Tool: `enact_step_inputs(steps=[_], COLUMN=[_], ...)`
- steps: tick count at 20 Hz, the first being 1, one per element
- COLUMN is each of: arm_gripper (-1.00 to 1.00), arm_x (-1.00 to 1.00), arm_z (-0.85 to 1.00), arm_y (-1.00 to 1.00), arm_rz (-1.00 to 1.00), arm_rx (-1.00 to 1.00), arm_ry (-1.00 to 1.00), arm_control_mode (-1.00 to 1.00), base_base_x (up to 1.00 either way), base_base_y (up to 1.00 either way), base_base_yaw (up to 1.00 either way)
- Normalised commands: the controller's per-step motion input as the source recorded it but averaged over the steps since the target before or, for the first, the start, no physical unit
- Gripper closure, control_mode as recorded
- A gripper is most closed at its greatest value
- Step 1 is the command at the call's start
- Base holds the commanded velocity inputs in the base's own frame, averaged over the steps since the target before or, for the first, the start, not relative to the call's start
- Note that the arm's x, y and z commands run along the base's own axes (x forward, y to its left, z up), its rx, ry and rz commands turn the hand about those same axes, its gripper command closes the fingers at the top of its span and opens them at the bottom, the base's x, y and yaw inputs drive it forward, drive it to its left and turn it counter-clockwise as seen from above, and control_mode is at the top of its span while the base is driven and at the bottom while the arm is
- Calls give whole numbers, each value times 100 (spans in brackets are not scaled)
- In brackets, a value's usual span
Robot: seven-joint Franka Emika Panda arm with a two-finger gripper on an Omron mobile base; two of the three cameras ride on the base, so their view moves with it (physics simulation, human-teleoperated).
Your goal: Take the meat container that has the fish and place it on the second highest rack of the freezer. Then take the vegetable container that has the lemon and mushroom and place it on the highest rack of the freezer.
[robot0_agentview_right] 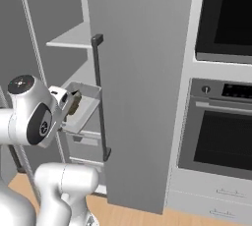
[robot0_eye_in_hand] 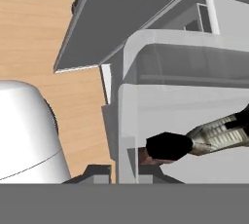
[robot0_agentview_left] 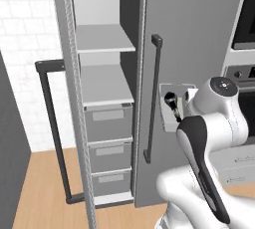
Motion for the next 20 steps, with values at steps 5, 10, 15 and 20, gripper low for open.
enact_step_inputs(steps=[5, 10, 15, 20], arm_gripper=[100, 100, 100, 100], arm_x=[0, 0, 0, 0], arm_z=[0, 0, 0, 0], arm_y=[0, 0, 0, 0], arm_rz=[0, 0, 0, 0], arm_rx=[0, 0, 0, 0], arm_ry=[0, 0, 0, 0], arm_control_mode=[100, 100, 100, 100], base_base_x=[47, 51, 7, 19], base_base_y=[23, 41, 48, 19], base_base_yaw=[0, 0, -1, -1])
